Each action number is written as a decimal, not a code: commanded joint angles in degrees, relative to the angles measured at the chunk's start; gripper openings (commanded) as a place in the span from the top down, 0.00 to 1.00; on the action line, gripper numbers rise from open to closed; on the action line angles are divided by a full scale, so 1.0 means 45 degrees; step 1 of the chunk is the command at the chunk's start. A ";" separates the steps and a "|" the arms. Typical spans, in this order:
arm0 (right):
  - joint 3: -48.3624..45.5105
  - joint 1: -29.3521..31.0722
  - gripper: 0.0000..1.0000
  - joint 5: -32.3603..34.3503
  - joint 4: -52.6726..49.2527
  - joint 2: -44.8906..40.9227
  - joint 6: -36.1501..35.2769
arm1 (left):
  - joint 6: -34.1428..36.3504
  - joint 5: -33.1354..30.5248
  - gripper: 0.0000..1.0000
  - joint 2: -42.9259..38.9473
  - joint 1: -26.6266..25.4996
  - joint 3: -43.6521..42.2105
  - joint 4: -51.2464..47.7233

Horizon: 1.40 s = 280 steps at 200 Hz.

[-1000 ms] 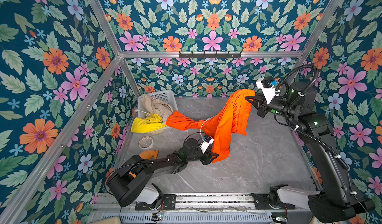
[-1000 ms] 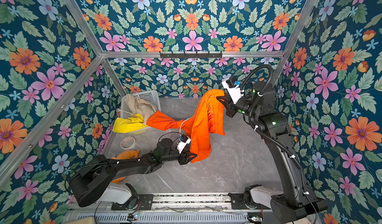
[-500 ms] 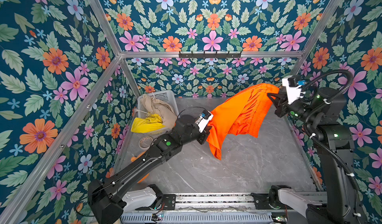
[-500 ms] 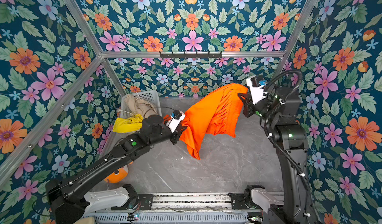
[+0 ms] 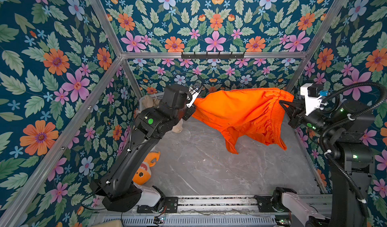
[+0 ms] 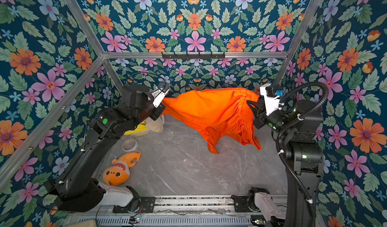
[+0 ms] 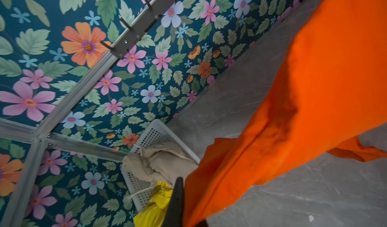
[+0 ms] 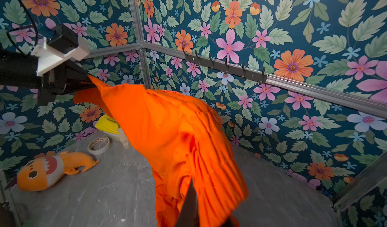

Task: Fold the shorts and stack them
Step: 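Pull the grippers apart to stretch the shorts in the air, then lower the stretched shorts onto the table with both grippers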

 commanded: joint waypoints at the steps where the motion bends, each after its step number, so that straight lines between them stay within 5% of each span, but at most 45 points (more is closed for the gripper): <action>1: 0.0123 0.0002 1.00 0.0354 -0.0809 -0.0649 -0.0701 | 0.0061 -0.1330 0.95 -0.0653 0.0004 -0.0072 -0.0855; 72: -0.0388 0.0000 1.00 -0.3572 0.0685 -0.0694 0.1378 | 0.0982 -0.2328 0.97 -0.1692 0.0165 -0.0768 0.1168; 106: -0.1325 0.0031 1.00 -0.3468 0.2688 0.0493 0.2082 | 0.0424 0.1394 0.98 -0.0238 0.2774 -0.0607 0.1546; 133: -0.1195 0.0025 1.00 -0.3386 0.3404 0.2542 0.1492 | 0.1163 0.2276 0.98 0.0926 0.3712 -0.1277 0.3486; 196: 0.4647 0.0014 1.00 -0.1975 0.2447 0.6601 0.0033 | 0.1778 0.4625 0.98 0.4495 0.4709 0.4045 0.4770; 219: 0.3928 -0.0001 1.00 -0.2099 0.3284 0.5688 -0.0066 | 0.2153 0.5738 0.97 0.3162 0.4656 0.1962 0.5486; 280: -0.4211 0.0033 1.00 -0.1985 0.1767 0.1512 -0.2174 | 0.3126 0.6488 1.00 -0.1288 0.4599 -0.7505 0.5643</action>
